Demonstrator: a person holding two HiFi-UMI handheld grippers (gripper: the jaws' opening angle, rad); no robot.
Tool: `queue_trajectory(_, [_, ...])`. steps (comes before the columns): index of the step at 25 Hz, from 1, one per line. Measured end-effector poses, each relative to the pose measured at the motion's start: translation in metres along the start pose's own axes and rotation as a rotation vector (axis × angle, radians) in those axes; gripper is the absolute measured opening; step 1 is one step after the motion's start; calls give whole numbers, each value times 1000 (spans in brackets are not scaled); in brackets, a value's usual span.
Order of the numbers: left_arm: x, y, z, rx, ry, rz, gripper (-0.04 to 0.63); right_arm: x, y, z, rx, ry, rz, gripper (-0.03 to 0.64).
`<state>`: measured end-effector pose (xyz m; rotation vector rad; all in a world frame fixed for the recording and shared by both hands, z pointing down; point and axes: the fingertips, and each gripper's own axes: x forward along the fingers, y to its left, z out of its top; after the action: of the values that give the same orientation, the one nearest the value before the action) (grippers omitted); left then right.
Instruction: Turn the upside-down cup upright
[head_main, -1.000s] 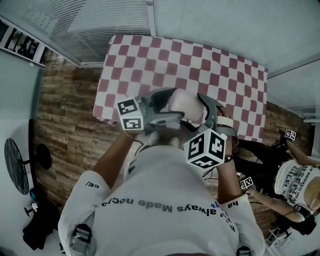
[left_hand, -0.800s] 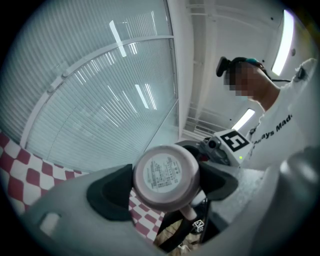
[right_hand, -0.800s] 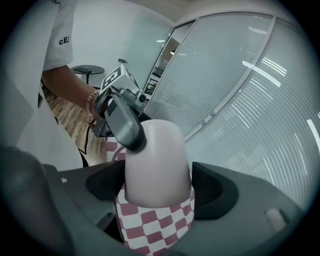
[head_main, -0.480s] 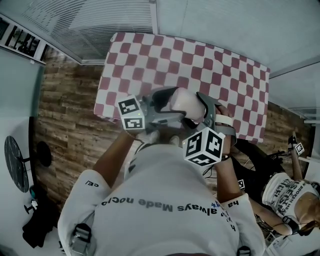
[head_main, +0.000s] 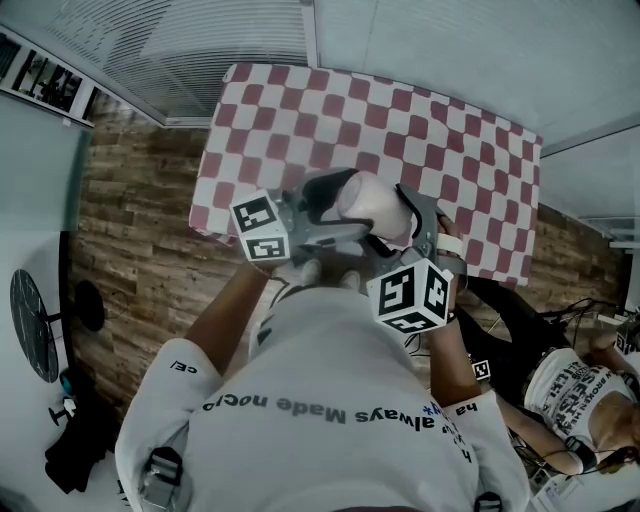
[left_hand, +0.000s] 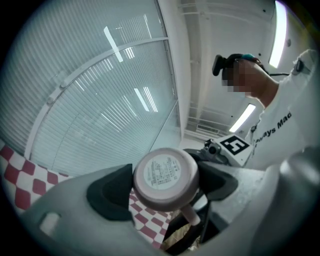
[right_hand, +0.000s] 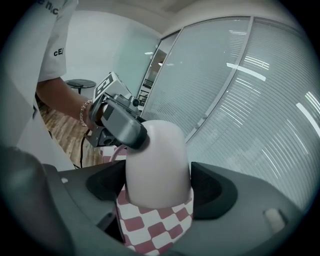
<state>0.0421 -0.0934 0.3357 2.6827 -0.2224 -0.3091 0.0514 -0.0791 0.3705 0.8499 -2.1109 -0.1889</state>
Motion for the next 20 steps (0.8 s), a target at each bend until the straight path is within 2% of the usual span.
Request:
queue_trajectory(12, [8, -8, 9, 62, -17, 18, 407, -7, -1, 0, 268, -176, -17, 400])
queue_trajectory(20, [7, -13, 12, 104, -11, 38, 407, -8, 3, 2, 365, -265, -4, 400])
